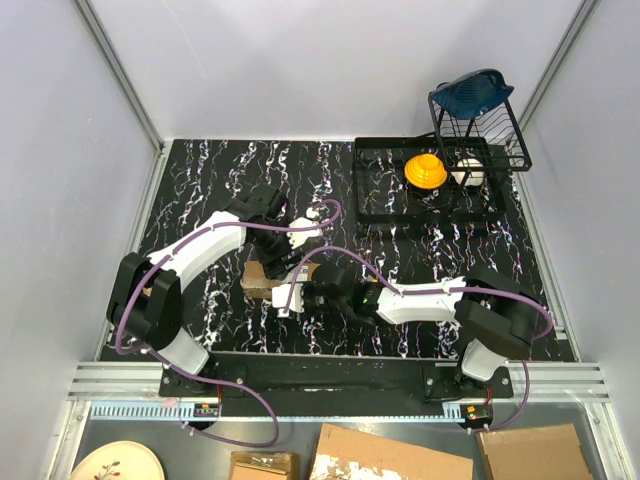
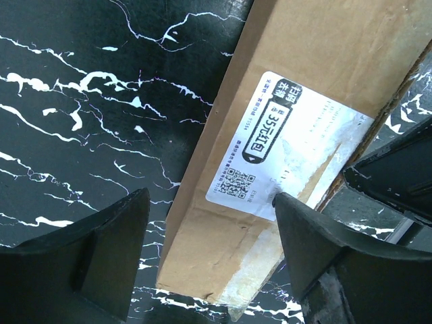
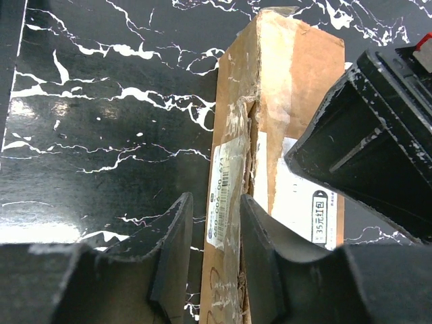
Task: Unpack the express box
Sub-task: Adjust the express box at the center of the board.
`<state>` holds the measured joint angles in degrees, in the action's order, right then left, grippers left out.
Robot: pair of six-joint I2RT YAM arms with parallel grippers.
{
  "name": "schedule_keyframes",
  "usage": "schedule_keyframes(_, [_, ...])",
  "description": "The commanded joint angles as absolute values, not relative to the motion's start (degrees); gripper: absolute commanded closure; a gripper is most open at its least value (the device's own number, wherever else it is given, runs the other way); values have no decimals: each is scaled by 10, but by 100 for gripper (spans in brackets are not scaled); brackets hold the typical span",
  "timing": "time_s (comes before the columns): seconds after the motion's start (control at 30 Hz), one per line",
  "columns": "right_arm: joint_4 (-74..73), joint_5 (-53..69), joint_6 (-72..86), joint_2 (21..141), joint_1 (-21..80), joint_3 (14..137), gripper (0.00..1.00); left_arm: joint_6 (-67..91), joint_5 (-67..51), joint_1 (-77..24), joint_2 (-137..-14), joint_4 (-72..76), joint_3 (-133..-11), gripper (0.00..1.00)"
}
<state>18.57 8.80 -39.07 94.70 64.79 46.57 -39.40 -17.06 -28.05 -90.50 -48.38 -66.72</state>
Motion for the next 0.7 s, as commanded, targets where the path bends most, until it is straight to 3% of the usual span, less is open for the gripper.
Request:
schedule_keyframes(0.0, [152, 123, -352, 948, 646, 467, 61, -407, -176, -273, -896, -486, -664, 23])
schedule_keyframes(0.67, [152, 97, -361, 1029, 642, 515, 69, -407, -178, -269, -894, -487, -668, 23])
